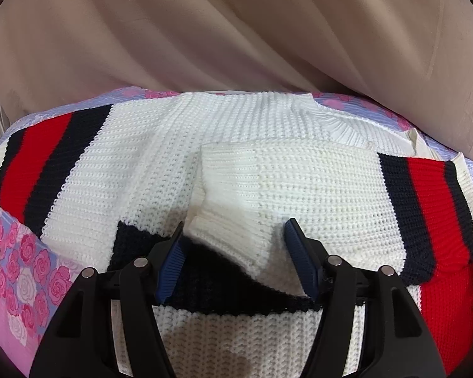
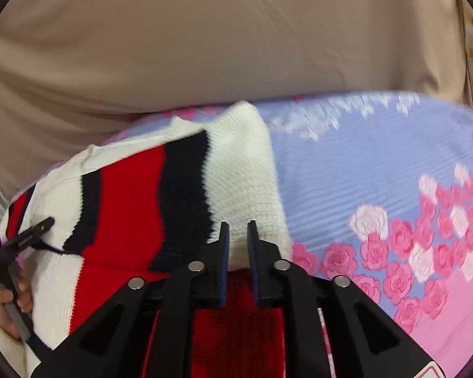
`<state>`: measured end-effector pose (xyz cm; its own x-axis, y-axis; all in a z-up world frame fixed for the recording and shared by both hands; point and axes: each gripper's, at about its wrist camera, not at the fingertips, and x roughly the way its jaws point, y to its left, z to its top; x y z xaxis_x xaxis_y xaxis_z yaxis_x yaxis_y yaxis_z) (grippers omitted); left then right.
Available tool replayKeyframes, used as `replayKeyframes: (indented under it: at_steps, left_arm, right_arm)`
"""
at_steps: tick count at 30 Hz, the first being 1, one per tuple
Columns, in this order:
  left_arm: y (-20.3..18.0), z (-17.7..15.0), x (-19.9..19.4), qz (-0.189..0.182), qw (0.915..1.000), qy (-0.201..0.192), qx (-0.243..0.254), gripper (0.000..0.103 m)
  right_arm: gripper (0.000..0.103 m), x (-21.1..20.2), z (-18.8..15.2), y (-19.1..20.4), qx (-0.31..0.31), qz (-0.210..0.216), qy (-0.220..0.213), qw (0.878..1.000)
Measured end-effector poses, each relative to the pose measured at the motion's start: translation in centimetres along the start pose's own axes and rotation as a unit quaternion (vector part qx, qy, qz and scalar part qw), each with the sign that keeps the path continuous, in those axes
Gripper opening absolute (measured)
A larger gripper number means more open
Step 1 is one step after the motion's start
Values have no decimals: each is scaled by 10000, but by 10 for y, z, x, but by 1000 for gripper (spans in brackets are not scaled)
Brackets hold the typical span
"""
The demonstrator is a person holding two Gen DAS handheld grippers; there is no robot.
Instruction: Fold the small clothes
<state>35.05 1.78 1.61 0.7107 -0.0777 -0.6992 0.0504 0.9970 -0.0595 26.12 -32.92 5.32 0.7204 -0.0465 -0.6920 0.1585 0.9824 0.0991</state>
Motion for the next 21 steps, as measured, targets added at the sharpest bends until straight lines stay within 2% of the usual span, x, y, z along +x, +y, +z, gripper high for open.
replayKeyframes:
  at_steps: [2,5,8,9,10,12,13,15,17,18,19,21]
  left_arm:
    - [1,0,0,2,10000,-3,3,61]
    - [4,-1,-3,42,10000,-36,-55,61]
    - [22,-5,-15,-27,9991,-178,-381,61]
    - [32,-8,-20,-65,9983,-193,-550,62]
    - [48,-11,-25,-111,9970,-171,-741,62]
    - [76,-16,-36,-531,9939,-140,-954,60]
    - [94,-17,-46,-637,9924,-163,-1037,63]
    - [126,-17,-68,-18,9920,-350,-1213,69]
    - [171,-12,-87,180,9881,-610,-1397,77]
    - [198,-8,-94,516,9852,-690,-1480,80]
    - [219,-5,-96,779,9820,-714,-1564,82]
    - [265,0,-93,1059,9756,-608,-1824,83]
  right_arm:
    - [22,18,-16,-2,-146,-334,235,9991]
    - [21,15,-15,-10,93,-258,105,9996]
    - [23,9,-20,2,-190,-525,-165,9983]
    - [32,8,-20,5,-282,-616,-235,9974]
    - [45,9,-20,8,-369,-752,-259,9961]
    - [50,3,-22,10,-400,-873,-276,9950]
    - [50,-7,-25,12,-386,-898,-306,9947]
    - [50,-32,-35,16,-339,-861,-446,9947]
    - [51,-51,-44,20,-225,-435,-449,9978]
    - [51,-59,-51,24,-177,-146,-371,9990]
    - [51,-65,-59,30,-179,54,-291,9994]
    - [53,-72,-74,42,-241,424,-117,9987]
